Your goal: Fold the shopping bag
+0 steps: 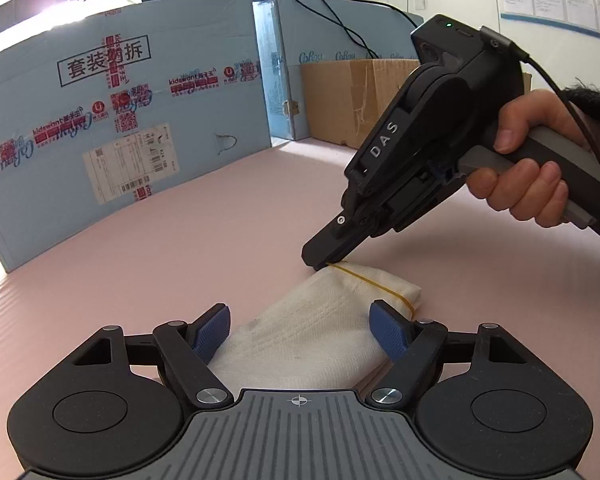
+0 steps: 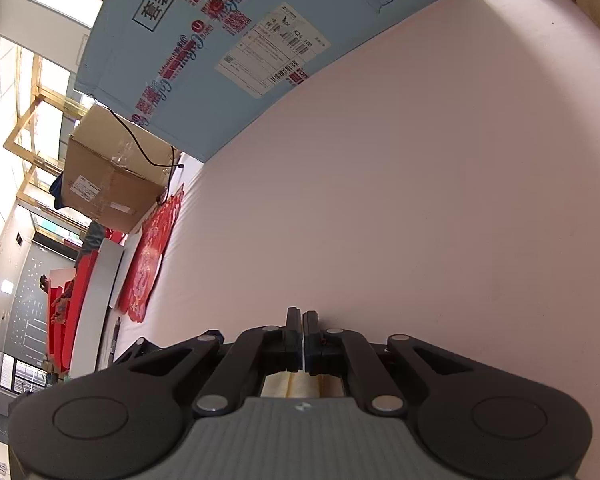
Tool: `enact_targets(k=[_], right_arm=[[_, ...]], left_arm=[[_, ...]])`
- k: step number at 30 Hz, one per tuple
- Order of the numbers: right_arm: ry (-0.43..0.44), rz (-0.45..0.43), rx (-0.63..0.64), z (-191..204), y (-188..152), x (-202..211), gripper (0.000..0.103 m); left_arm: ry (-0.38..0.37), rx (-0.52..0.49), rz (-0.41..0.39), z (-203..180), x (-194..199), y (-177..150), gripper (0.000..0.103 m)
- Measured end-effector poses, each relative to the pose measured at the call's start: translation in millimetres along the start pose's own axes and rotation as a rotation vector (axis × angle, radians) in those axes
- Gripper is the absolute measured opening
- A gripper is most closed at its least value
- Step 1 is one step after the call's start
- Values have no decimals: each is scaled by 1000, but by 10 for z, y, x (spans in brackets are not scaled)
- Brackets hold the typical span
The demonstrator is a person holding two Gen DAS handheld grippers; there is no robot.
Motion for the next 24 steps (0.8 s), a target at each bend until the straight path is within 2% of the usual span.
enact_targets(k=[4,7,10,11,17,24], right_arm=[[6,24,65,140,103,-63,1],[59,76,157,432,82,-153,1],[73,71,254,667,12,-123,2],[76,65,266,698,2,-91,6],[-66,-45,287,552,-91,377,16],[-188,-35,382,579,-407,535,29]], left_arm=[[-9,6,2,-2,-27,-22,79],[-15,17,1,10,-43,-38,79],[-19,22,0,19,-44,-41,79],[-20,24,0,21,-42,-41,79],[-34,39,-2,51,-37,-43,80],[-23,25,-2,41,-20,-38,79]])
Point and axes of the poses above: each gripper's, at about its wrist camera, not at the fingertips, and x roughly against the way its jaws point, z to its left, y to its top, the point moved 5 cm from there along -x, roughly the way its jaws point, and after that the axes turned 14 degrees about -y, right-handed, at the moved point
